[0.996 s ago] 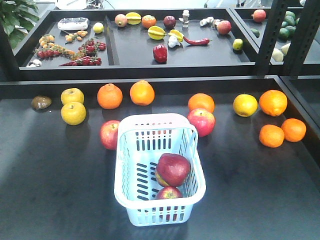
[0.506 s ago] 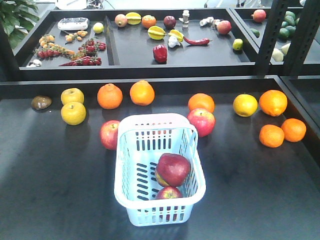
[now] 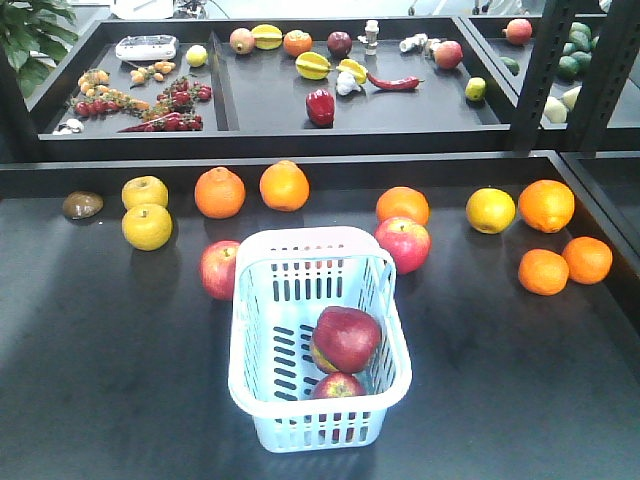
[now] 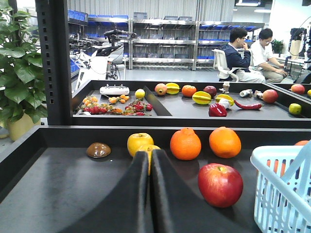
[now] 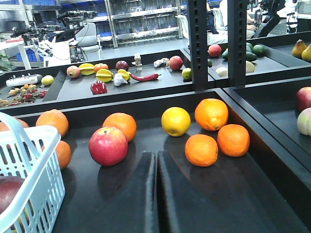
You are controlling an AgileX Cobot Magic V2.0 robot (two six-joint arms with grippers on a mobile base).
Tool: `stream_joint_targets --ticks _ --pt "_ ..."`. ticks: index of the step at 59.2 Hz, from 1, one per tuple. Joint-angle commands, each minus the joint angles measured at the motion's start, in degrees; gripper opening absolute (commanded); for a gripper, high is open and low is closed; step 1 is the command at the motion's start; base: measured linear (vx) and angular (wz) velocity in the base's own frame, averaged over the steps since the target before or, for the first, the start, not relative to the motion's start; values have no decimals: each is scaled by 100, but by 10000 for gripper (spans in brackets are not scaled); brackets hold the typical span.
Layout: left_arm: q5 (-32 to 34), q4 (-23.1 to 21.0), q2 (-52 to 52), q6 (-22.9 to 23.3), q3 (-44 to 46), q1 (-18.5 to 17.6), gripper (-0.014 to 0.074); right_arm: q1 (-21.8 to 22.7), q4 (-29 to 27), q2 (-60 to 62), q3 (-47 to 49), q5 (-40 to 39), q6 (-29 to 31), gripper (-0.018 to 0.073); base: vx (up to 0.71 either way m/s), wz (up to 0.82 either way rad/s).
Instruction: Pick three apples into basket with both arms
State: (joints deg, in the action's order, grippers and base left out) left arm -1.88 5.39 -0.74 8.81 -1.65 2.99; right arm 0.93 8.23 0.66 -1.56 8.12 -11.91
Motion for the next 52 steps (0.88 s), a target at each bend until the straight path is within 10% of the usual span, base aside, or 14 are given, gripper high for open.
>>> stream_joint_targets --ticks 1,52 --pt "410 -10 -76 15 150 -25 -6 33 14 67 -84 -423 49 -5 0 0" --pt "410 -10 -76 15 150 -25 -6 33 14 67 -84 -423 49 -5 0 0"
